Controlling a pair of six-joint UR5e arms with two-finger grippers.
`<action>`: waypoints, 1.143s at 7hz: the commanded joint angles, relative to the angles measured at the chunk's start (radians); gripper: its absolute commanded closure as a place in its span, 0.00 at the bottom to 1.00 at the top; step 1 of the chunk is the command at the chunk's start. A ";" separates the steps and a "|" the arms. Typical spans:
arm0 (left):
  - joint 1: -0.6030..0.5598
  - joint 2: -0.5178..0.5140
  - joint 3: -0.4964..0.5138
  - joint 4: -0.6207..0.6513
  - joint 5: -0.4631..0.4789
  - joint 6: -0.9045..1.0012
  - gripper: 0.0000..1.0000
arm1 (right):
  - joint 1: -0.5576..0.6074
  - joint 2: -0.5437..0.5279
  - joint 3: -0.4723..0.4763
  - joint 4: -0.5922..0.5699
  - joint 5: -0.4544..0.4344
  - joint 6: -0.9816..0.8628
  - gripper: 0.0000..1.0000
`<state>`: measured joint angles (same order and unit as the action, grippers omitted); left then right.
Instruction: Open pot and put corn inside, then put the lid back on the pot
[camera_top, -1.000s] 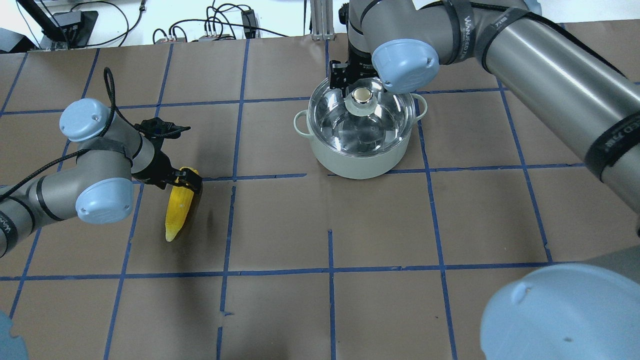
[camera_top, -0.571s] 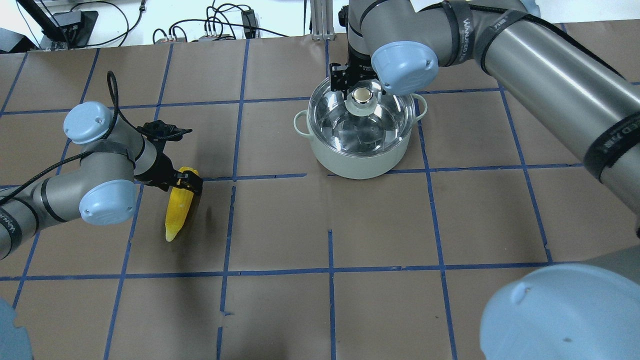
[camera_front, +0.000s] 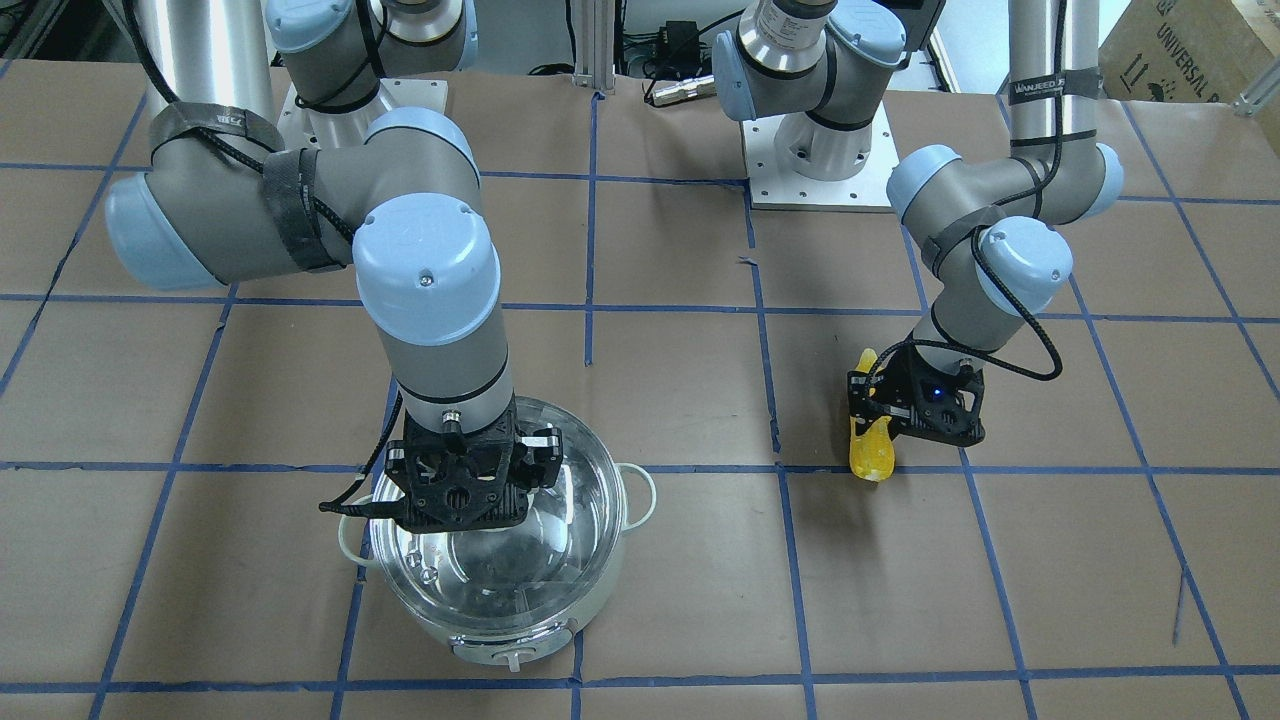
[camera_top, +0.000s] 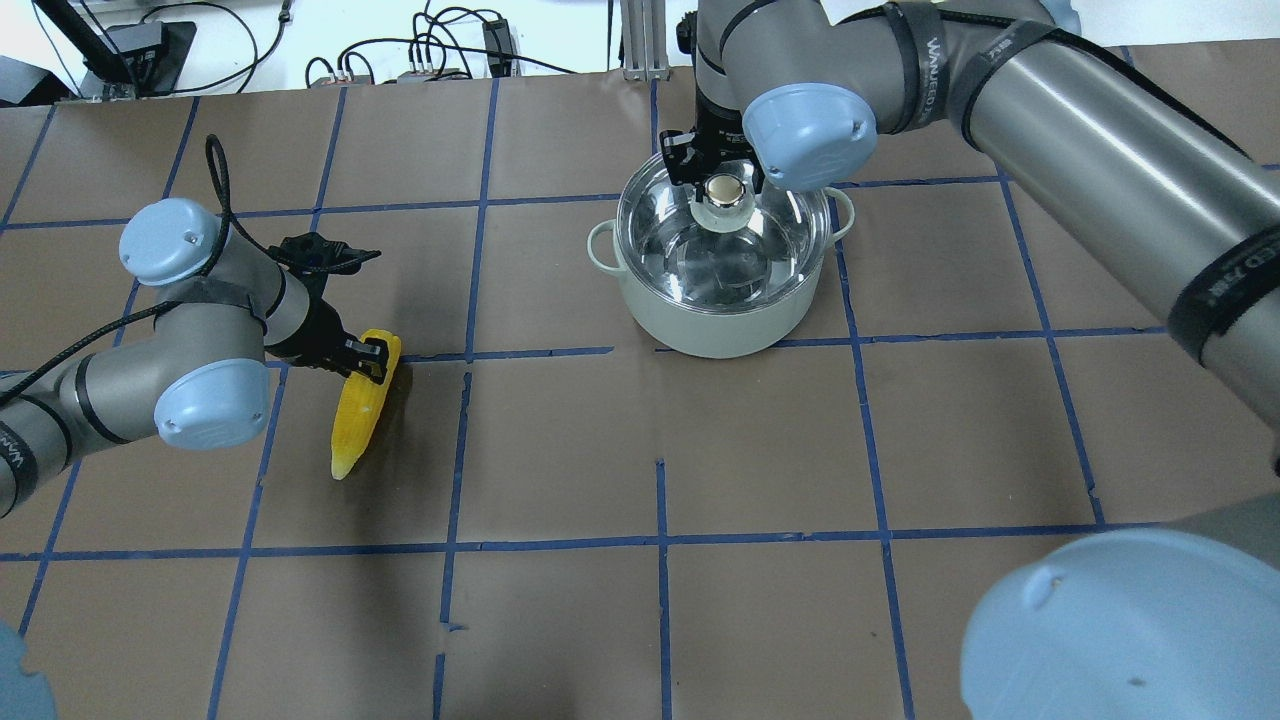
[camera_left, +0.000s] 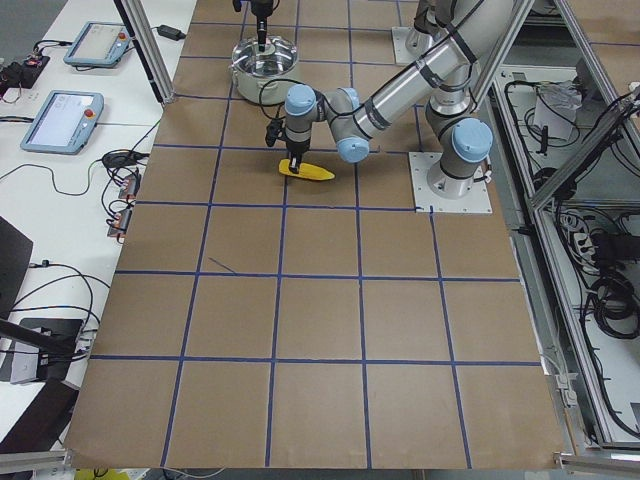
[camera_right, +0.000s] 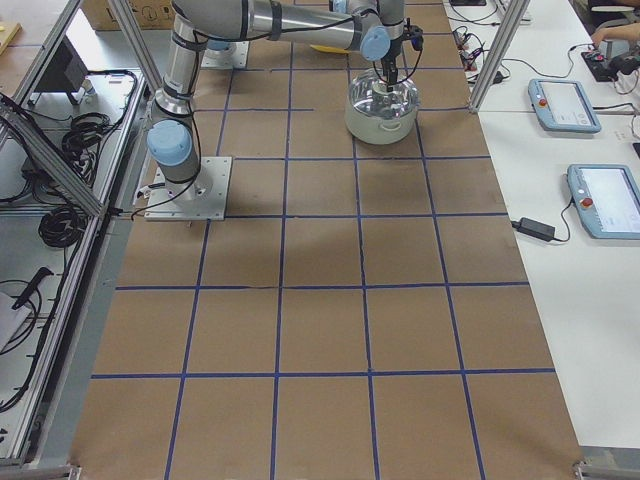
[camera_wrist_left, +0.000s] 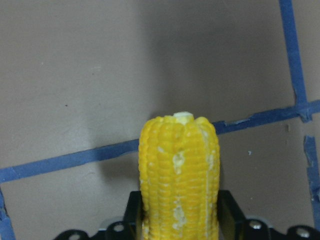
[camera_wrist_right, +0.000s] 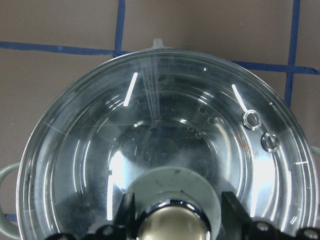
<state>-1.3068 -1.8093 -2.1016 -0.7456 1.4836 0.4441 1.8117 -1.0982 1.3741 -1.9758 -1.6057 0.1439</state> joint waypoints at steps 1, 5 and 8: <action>-0.002 0.063 0.043 -0.088 0.061 -0.034 0.98 | 0.000 0.000 0.000 0.000 0.003 -0.001 0.65; -0.026 0.102 0.291 -0.468 0.055 -0.209 0.97 | -0.002 -0.008 -0.020 0.017 0.003 -0.004 0.73; -0.119 0.094 0.483 -0.684 0.044 -0.391 0.96 | -0.003 -0.011 -0.198 0.222 0.001 -0.029 0.73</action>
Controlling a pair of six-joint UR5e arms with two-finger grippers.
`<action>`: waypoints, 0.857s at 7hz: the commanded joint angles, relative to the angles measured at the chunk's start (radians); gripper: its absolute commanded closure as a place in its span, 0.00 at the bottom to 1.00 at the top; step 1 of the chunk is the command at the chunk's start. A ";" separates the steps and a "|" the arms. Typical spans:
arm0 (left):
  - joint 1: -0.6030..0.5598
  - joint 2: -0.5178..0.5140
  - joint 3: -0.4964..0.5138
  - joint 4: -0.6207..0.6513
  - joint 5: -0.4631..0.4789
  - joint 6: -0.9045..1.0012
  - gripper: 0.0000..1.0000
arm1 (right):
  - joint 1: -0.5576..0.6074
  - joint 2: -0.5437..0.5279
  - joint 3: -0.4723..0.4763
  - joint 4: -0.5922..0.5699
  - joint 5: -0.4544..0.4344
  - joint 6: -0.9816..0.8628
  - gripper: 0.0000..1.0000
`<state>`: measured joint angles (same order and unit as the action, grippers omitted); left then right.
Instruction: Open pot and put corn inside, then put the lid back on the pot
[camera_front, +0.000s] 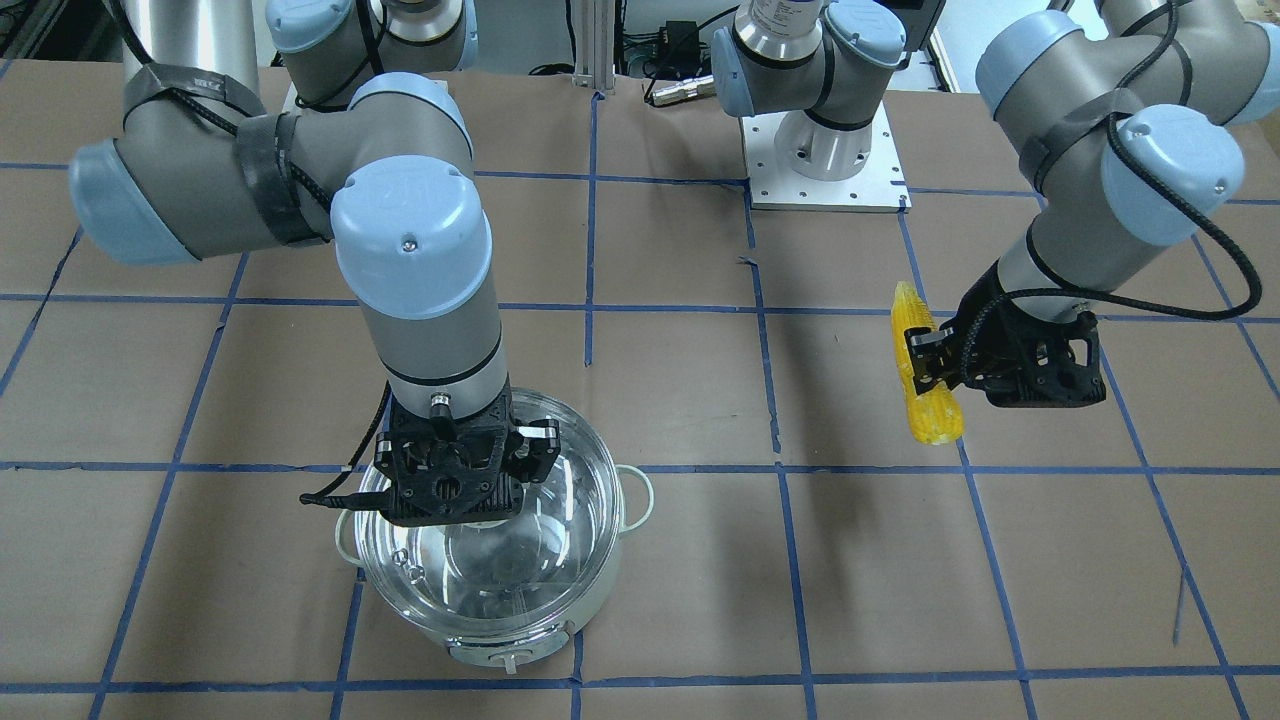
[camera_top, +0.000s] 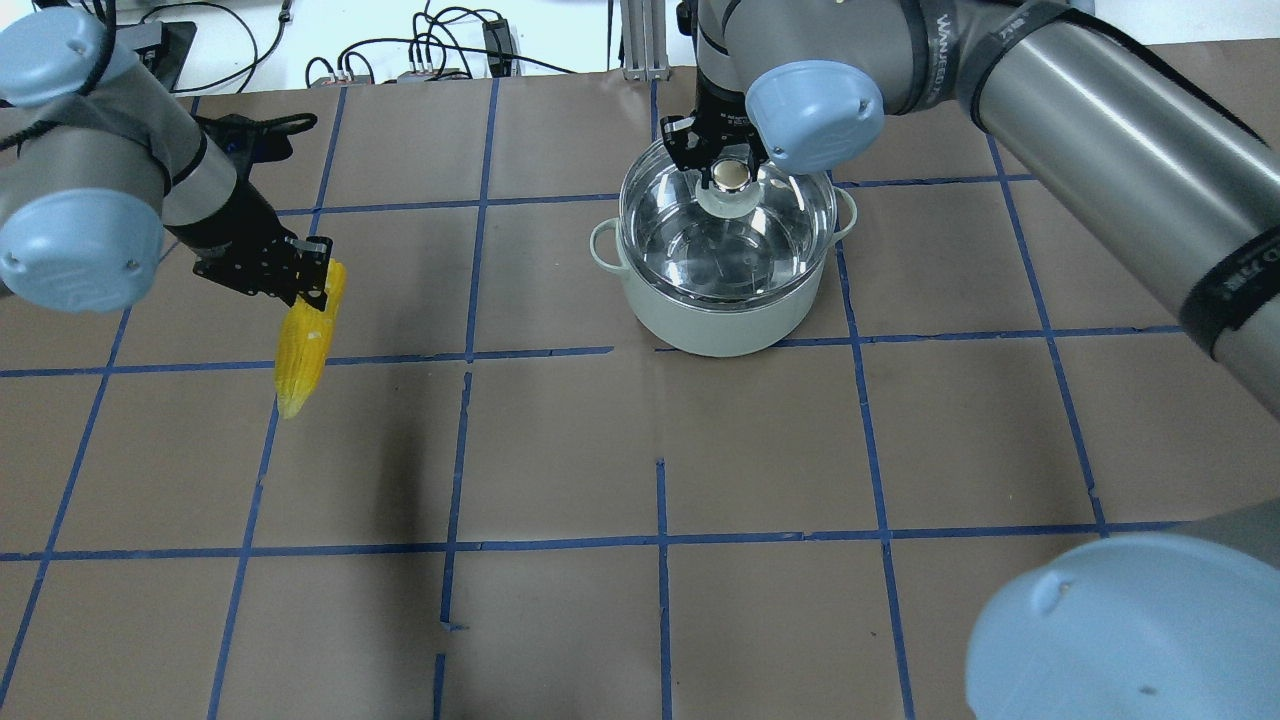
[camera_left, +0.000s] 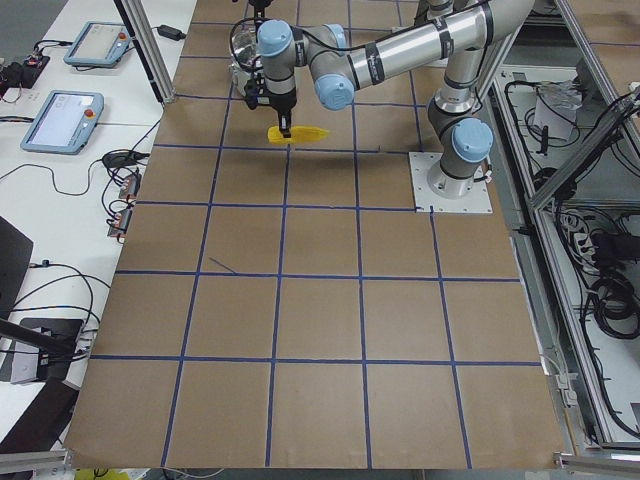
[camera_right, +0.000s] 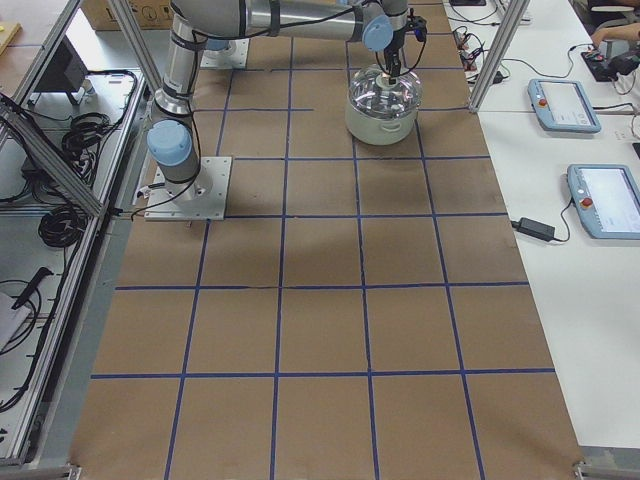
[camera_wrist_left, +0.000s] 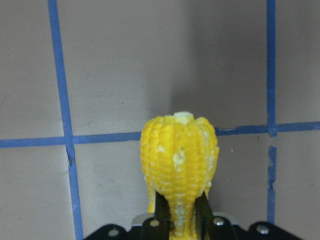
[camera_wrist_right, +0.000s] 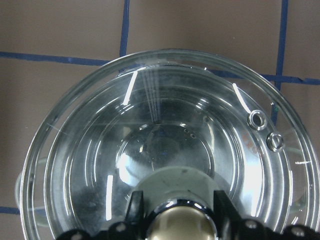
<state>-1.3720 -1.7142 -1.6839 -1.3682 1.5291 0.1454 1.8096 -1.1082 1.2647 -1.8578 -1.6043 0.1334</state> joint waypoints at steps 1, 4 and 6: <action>-0.115 0.008 0.075 -0.061 -0.001 -0.174 0.94 | -0.021 0.002 -0.149 0.176 -0.003 -0.076 0.73; -0.194 0.012 0.087 -0.061 -0.131 -0.361 0.94 | -0.163 -0.051 -0.153 0.222 0.010 -0.306 0.73; -0.197 -0.001 0.087 -0.048 -0.266 -0.435 0.94 | -0.261 -0.064 -0.153 0.230 0.039 -0.388 0.73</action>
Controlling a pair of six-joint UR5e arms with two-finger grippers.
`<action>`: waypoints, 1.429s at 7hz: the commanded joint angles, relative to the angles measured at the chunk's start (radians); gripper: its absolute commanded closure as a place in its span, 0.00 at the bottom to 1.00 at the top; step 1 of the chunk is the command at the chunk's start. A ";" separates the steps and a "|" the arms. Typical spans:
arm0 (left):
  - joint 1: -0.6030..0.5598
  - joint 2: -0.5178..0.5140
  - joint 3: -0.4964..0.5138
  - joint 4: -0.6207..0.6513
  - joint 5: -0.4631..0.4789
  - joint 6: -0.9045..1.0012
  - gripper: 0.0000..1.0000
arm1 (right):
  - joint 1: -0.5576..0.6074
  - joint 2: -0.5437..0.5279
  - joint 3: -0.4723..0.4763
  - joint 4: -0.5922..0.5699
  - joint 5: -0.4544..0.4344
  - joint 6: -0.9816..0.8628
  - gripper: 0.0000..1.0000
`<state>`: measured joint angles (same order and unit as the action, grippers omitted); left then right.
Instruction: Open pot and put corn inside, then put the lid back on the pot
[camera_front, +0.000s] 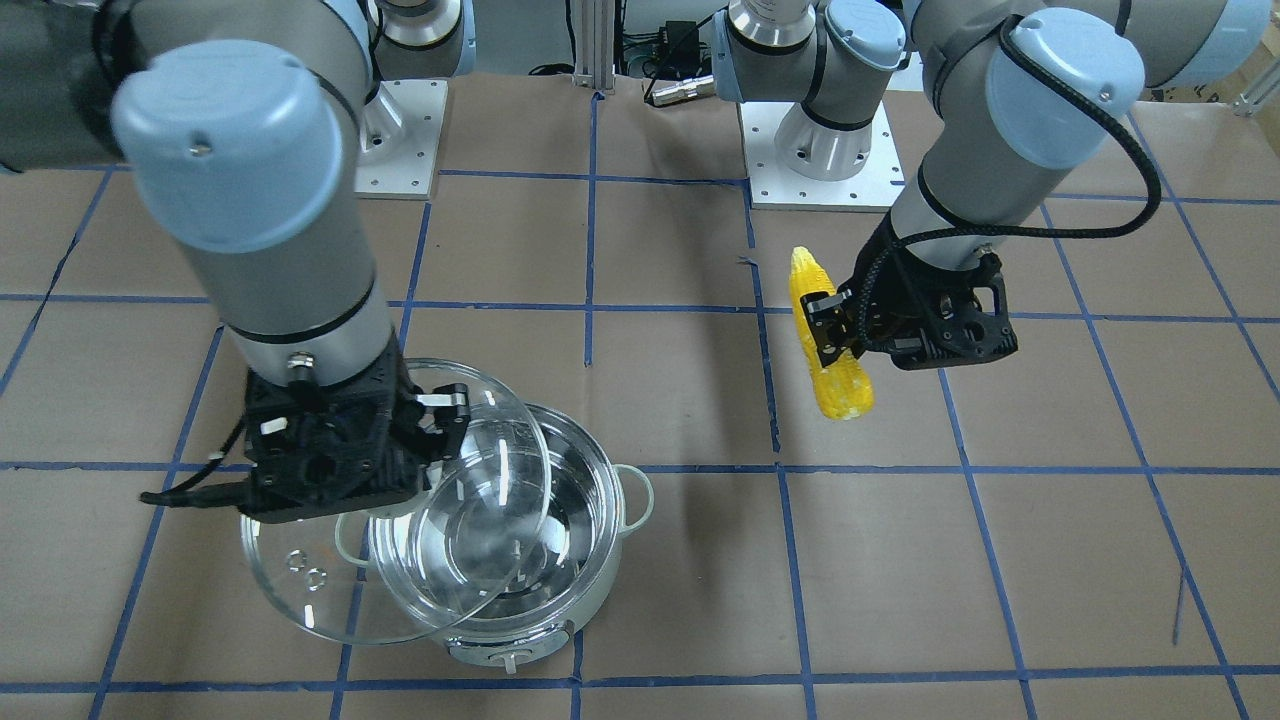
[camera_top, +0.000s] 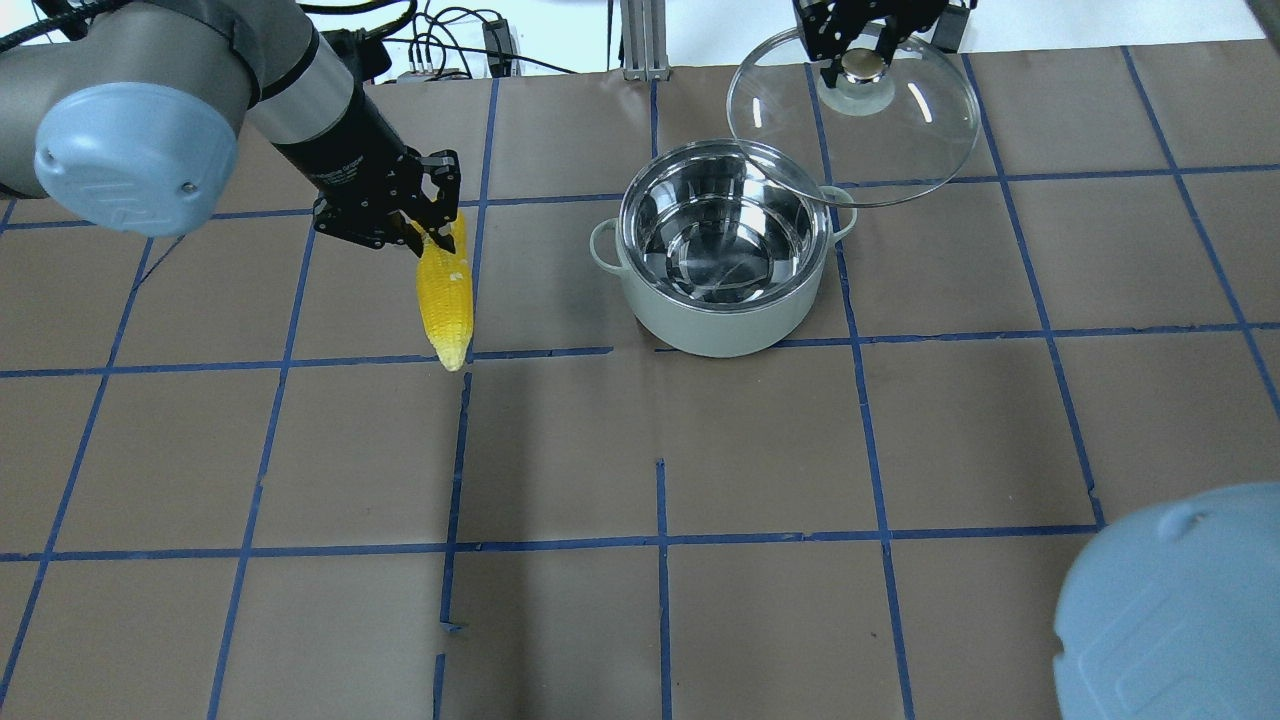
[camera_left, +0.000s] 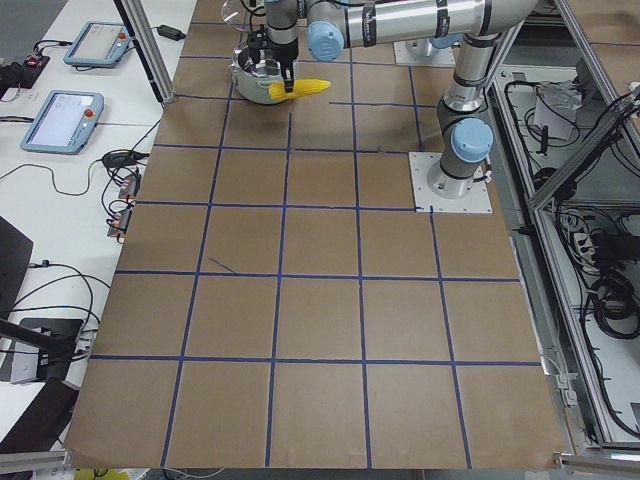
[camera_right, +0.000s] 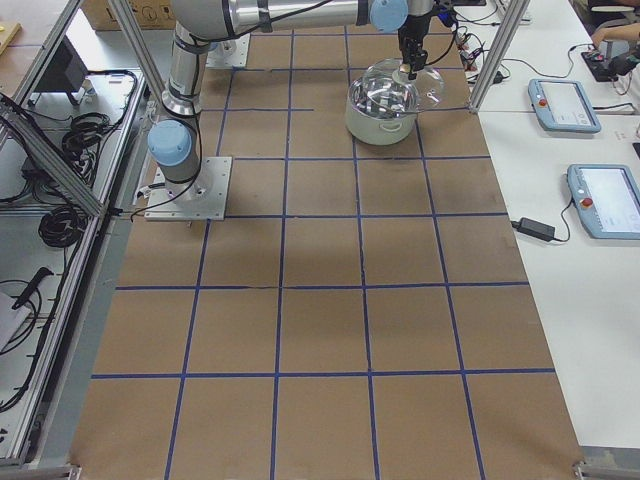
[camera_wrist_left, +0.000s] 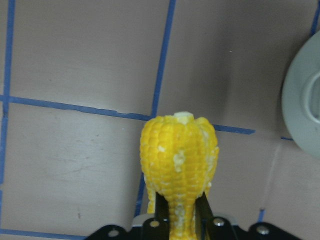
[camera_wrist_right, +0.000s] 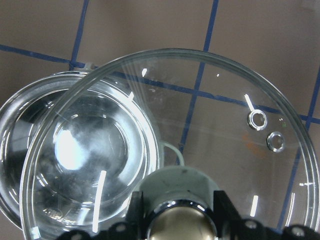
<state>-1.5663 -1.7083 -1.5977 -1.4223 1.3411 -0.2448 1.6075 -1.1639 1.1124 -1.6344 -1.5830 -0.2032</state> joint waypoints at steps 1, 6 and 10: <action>-0.003 -0.014 0.001 0.032 -0.129 -0.088 0.94 | -0.086 -0.010 -0.003 0.007 0.024 -0.053 0.74; -0.106 -0.112 0.019 0.241 -0.146 -0.301 0.94 | -0.224 -0.026 -0.005 0.085 0.038 -0.062 0.76; -0.199 -0.210 0.096 0.318 -0.084 -0.418 0.94 | -0.221 -0.028 -0.011 0.085 0.041 -0.058 0.76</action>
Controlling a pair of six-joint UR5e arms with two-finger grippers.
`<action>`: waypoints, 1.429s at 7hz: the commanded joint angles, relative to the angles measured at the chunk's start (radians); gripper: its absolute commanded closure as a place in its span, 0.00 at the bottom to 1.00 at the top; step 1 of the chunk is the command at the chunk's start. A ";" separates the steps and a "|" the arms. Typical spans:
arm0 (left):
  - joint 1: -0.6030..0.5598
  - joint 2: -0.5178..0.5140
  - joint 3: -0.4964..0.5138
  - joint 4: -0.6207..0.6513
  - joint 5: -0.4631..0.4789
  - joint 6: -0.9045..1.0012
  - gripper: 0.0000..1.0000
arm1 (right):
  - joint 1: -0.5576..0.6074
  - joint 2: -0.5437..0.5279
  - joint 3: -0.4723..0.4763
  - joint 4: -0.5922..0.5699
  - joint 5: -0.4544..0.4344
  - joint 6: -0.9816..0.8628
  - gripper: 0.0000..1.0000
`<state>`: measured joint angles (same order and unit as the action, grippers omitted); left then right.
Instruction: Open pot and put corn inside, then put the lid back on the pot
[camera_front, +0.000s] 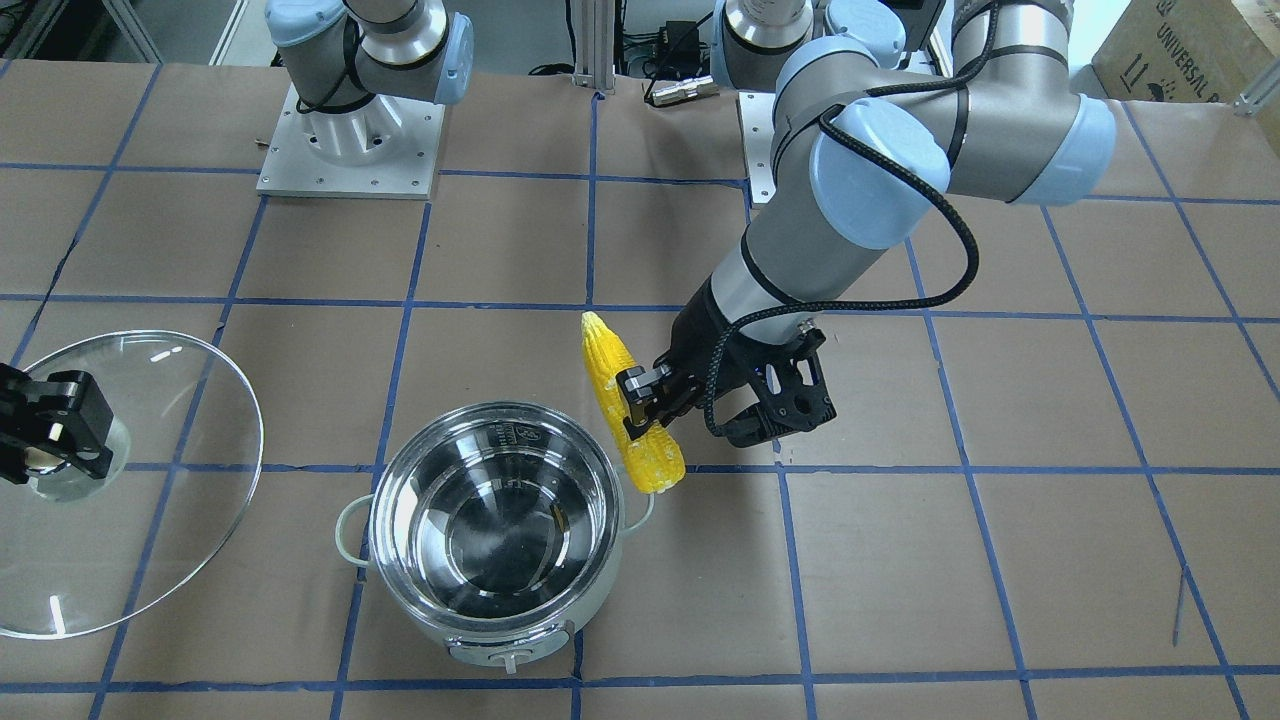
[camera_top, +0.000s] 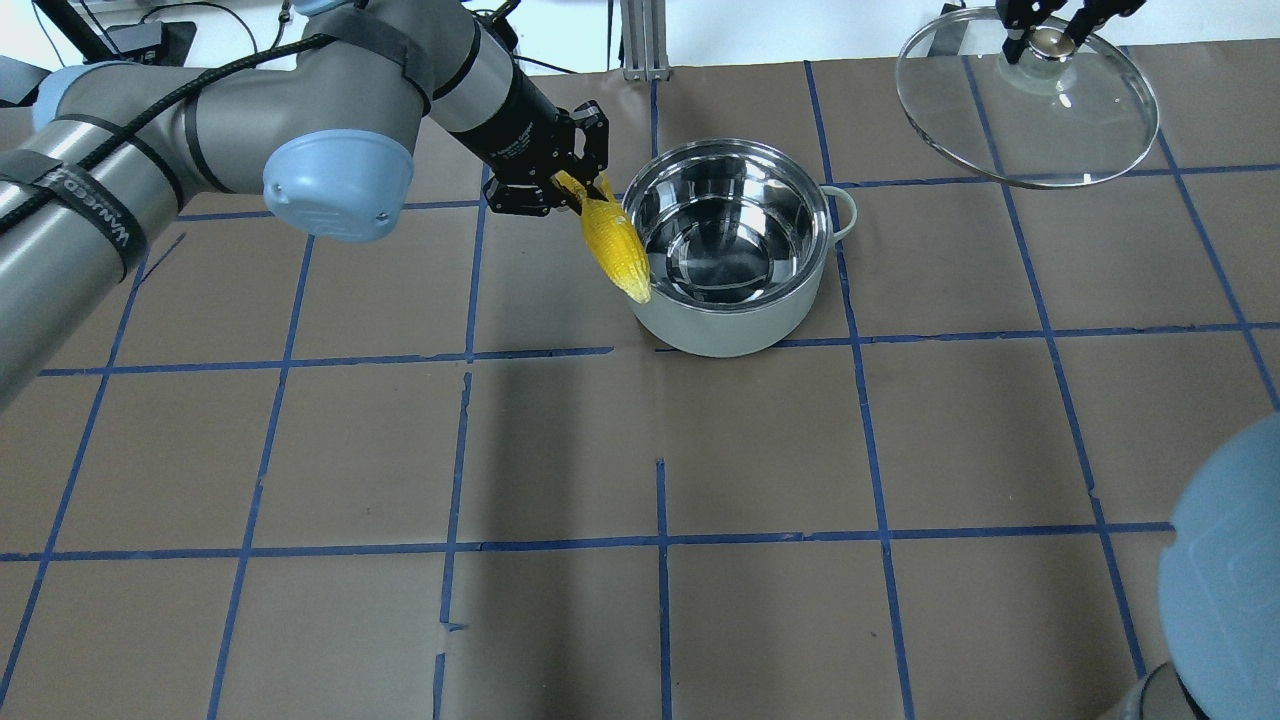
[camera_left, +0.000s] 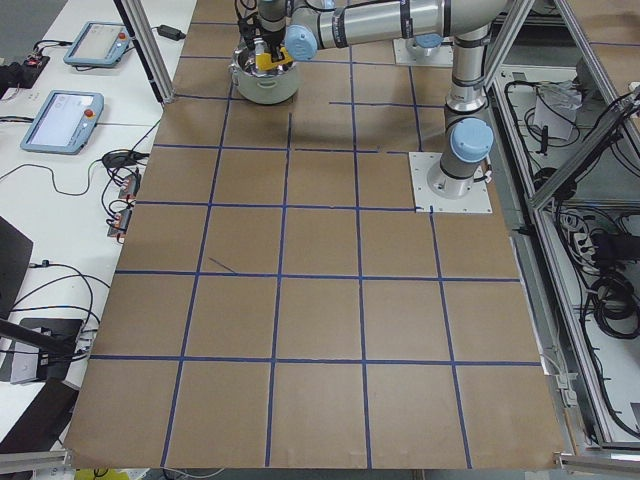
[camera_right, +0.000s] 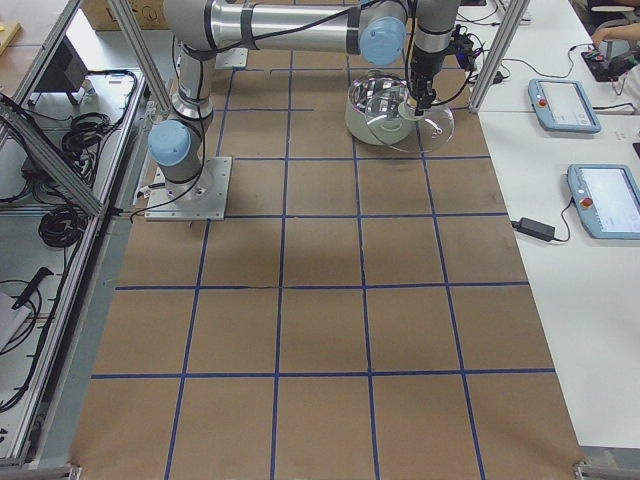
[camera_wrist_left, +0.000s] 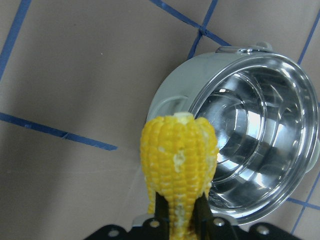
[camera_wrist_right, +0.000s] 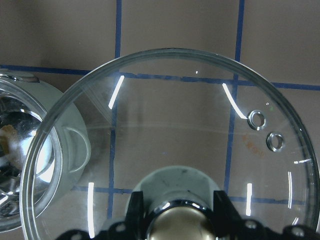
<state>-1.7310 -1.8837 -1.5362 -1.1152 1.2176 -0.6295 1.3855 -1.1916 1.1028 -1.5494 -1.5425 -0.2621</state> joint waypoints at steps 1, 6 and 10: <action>-0.074 -0.081 0.077 0.017 0.048 -0.071 0.94 | 0.001 0.000 -0.001 0.002 0.001 0.001 0.76; -0.151 -0.202 0.183 0.020 0.129 -0.157 0.01 | 0.004 -0.014 0.005 0.002 0.004 0.006 0.76; -0.130 -0.151 0.188 0.002 0.131 -0.004 0.02 | 0.009 -0.016 0.003 0.002 0.004 0.009 0.76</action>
<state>-1.8709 -2.0565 -1.3443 -1.1014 1.3475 -0.7298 1.3918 -1.2061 1.1082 -1.5478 -1.5386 -0.2566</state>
